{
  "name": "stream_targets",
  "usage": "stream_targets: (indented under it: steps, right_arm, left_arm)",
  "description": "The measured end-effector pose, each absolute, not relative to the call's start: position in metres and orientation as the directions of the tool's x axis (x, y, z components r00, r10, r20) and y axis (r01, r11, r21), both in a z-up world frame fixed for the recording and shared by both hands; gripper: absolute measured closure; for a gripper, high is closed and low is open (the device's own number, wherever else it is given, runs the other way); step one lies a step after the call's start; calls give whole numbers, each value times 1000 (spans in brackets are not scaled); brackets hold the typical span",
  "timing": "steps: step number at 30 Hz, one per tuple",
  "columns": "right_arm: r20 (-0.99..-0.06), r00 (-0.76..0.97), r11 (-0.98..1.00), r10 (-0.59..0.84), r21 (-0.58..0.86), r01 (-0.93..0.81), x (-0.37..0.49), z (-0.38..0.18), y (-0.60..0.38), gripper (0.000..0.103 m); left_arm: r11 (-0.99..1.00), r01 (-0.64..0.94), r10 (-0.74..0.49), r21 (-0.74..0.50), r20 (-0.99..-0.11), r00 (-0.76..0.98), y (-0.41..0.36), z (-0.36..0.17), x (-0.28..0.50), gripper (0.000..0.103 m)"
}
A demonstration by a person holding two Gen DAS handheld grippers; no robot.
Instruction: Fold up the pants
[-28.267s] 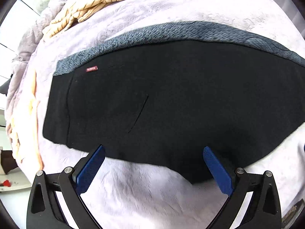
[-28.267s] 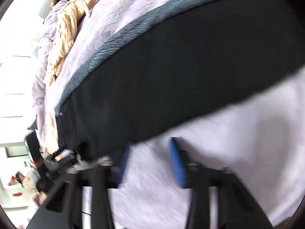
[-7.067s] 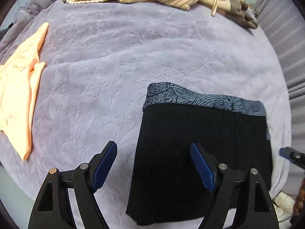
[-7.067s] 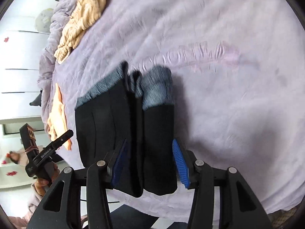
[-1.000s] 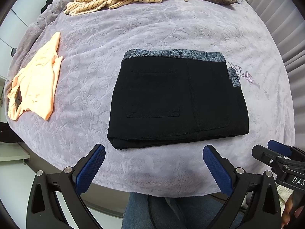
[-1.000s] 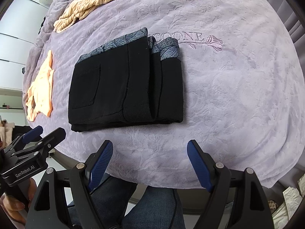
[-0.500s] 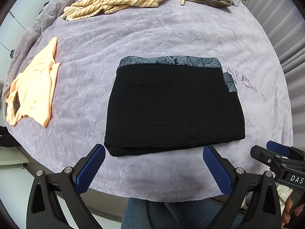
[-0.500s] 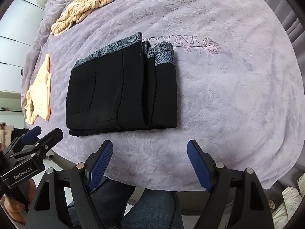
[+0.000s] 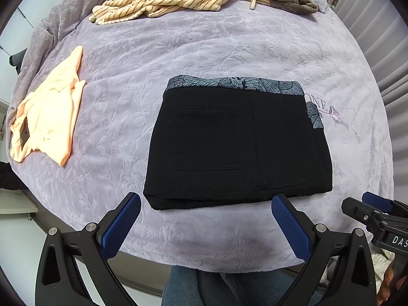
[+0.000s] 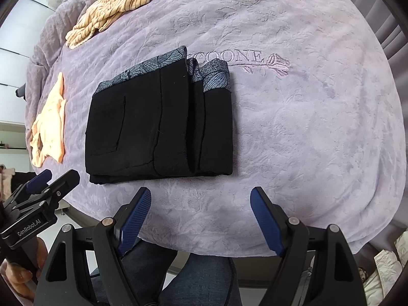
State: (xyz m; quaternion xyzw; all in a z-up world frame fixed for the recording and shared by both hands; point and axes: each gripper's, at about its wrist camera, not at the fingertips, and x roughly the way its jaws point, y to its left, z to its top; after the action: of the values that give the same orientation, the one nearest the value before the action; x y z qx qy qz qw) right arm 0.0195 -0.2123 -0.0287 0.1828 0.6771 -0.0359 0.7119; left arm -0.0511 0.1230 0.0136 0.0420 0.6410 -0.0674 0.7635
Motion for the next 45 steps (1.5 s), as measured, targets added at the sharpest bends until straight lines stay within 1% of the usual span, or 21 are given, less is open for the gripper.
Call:
stream_targets:
  steps: [27, 45]
  right_arm:
    - [-988, 72, 956, 140, 153, 250, 24, -21, -198, 20]
    - [-990, 74, 958, 118, 133, 253, 23, -19, -190, 20]
  left_arm:
    - [988, 149, -50, -25, -985, 166, 126, 9, -53, 0]
    - [988, 153, -54, -27, -983, 177, 133, 8, -54, 0]
